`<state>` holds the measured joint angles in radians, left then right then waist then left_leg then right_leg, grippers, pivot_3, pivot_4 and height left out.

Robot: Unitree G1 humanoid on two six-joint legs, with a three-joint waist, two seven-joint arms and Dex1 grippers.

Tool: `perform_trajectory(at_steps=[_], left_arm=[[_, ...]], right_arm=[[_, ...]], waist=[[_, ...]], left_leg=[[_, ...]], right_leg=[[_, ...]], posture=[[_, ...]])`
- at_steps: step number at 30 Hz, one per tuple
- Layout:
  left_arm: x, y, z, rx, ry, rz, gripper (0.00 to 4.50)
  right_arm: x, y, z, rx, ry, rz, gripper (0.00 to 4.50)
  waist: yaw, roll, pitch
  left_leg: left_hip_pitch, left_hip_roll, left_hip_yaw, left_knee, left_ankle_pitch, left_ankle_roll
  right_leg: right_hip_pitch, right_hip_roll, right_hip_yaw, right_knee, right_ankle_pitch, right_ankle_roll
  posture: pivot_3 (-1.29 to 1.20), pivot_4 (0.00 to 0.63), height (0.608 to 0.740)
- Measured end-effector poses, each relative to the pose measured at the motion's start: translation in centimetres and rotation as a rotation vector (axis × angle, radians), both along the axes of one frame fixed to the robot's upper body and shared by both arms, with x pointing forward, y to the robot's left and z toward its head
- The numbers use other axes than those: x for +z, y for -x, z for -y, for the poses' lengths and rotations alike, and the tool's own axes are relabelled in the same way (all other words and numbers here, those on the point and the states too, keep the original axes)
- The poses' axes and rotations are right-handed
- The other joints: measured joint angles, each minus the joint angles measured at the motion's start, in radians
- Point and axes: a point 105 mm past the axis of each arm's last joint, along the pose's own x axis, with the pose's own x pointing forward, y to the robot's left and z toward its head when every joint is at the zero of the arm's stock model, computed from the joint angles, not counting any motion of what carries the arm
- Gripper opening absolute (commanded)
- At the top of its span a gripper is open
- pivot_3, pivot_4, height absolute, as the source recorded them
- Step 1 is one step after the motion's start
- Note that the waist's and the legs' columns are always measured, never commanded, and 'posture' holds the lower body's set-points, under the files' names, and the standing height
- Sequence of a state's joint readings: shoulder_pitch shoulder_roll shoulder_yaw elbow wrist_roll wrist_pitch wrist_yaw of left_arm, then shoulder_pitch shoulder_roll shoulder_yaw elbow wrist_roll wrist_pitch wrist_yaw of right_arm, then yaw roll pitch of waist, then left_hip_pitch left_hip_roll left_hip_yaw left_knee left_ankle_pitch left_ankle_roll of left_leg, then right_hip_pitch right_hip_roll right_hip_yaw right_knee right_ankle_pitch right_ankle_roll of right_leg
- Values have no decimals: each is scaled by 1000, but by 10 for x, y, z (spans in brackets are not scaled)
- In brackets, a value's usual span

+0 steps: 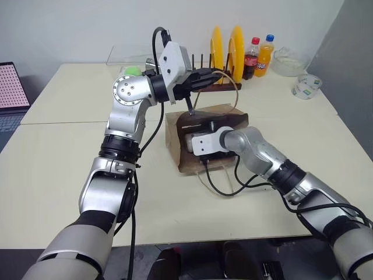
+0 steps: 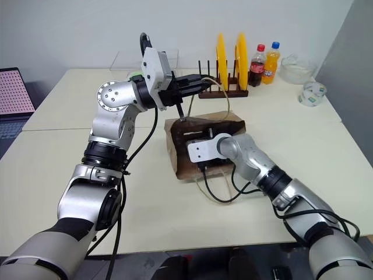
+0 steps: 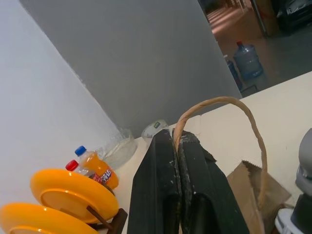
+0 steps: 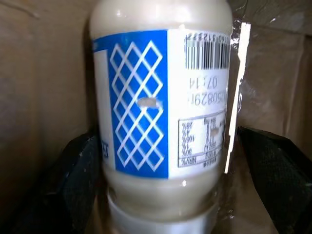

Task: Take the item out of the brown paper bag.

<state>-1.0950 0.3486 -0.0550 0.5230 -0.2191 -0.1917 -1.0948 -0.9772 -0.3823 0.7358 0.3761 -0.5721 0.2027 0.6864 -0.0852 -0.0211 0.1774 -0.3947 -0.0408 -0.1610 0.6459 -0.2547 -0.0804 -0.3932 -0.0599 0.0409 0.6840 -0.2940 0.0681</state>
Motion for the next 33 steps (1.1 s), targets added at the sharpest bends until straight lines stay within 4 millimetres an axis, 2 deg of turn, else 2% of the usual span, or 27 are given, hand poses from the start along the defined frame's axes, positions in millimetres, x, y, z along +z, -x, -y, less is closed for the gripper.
perform_trajectory(at_steps=[3, 4, 8, 13, 18, 23, 26, 29, 33], left_arm=[[0, 0, 0, -1, -6, 9, 0], [-1, 0, -1, 2, -10, 10, 0], [-7, -6, -5, 27, -24, -11, 0], [-17, -15, -13, 70, -49, -29, 0], [-25, -21, -16, 99, -68, -39, 0], [-25, -23, -17, 107, -70, -34, 0], [-25, -24, -17, 110, -74, -31, 0], [-26, -26, -17, 121, -87, -34, 0], [-29, -28, -17, 130, -96, -40, 0]], right_arm=[[-4, 0, 0, -1, -12, -15, 3200], [-4, 0, 0, 1, -15, -19, 3063], [-3, 6, 5, 11, -37, -43, 3064], [7, 30, 2, 87, -119, -87, 3064], [39, 59, -8, 200, -322, -197, 3064], [65, 70, 3, 256, -421, -246, 3064], [83, 84, 5, 302, -546, -321, 3064], [113, 99, 5, 358, -726, -377, 3064], [154, 108, 15, 390, -989, -449, 3064]], waist=[[-1, 0, 0], [-1, 0, 0], [-2, 0, 0], [-2, 0, 0], [-2, 0, 0], [1, 0, 0], [-1, 0, 0], [-1, 0, 0], [1, 0, 0]], left_leg=[[1, 0, 0, 0, 0, 0], [1, 0, 0, 0, 0, 0], [-1, 0, 0, 0, 0, 0], [-7, 0, 1, 0, 0, 0], [-7, 0, 1, 0, 0, 0], [-7, -1, 1, 1, 0, 0], [-7, 0, 1, 0, 0, 0], [-7, 0, 1, 0, 0, 0], [-7, -1, 1, 1, 0, 0]], right_leg=[[0, 0, 0, 2, 0, 0], [0, 0, 0, 2, 0, 0], [-2, 0, 0, 3, 0, 0], [-10, 0, 1, 5, 0, 0], [-11, 0, 1, 6, 0, 0], [-11, 0, 1, 7, 0, 0], [-11, 0, 1, 7, 0, 0], [-12, 0, 1, 7, 0, 0], [-12, 0, 1, 9, 0, 0]], posture=[[0, 150, 740], [0, 150, 740], [0, 150, 740], [0, 150, 740], [0, 150, 740], [0, 150, 740], [0, 150, 740], [0, 150, 740], [0, 150, 740]])
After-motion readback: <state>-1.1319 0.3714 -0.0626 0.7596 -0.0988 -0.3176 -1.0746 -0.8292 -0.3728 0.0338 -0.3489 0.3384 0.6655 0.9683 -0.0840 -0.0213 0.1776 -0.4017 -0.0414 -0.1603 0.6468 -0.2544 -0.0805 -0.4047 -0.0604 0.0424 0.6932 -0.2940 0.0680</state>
